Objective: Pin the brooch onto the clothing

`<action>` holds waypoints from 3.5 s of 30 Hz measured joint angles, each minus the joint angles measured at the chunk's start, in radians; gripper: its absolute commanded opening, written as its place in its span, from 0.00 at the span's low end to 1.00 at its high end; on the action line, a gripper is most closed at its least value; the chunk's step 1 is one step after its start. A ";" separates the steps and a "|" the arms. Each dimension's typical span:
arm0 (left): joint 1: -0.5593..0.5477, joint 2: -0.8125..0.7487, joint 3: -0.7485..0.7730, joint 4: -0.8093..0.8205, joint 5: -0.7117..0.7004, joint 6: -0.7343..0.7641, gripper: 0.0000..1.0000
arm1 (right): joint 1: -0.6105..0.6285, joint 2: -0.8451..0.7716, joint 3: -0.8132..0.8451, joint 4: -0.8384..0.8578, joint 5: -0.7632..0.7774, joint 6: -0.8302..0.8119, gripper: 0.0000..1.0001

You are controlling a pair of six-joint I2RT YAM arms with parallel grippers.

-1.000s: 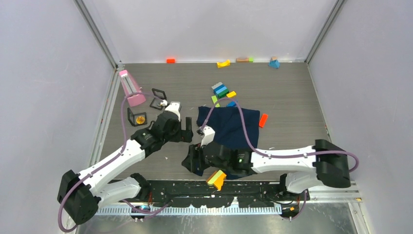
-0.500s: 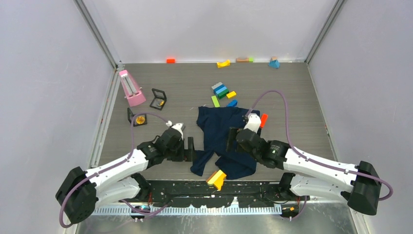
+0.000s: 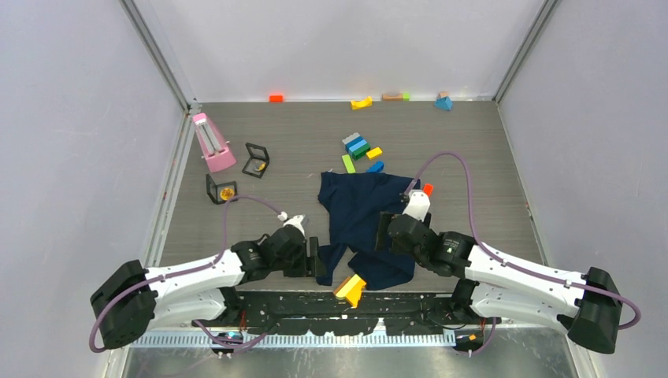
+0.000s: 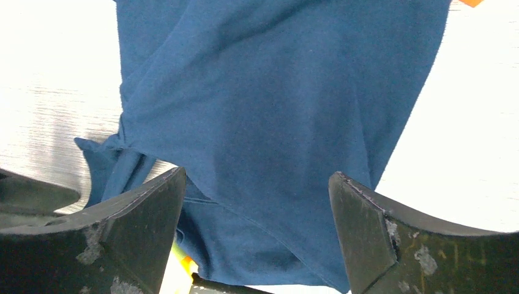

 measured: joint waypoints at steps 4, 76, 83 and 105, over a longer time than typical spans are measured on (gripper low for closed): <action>-0.045 -0.013 -0.008 0.002 -0.023 -0.056 0.60 | -0.001 -0.005 0.000 -0.031 0.019 0.000 0.92; 0.284 0.168 0.738 -0.454 -0.166 0.855 0.00 | -0.194 -0.008 -0.274 0.269 -0.351 0.215 0.18; 0.311 0.167 0.771 -0.481 -0.218 0.859 0.00 | -0.275 0.059 -0.090 0.097 -0.278 0.068 0.00; 0.383 -0.029 0.788 -0.412 -0.290 0.939 0.00 | -0.382 0.047 0.553 -0.123 0.103 -0.382 0.81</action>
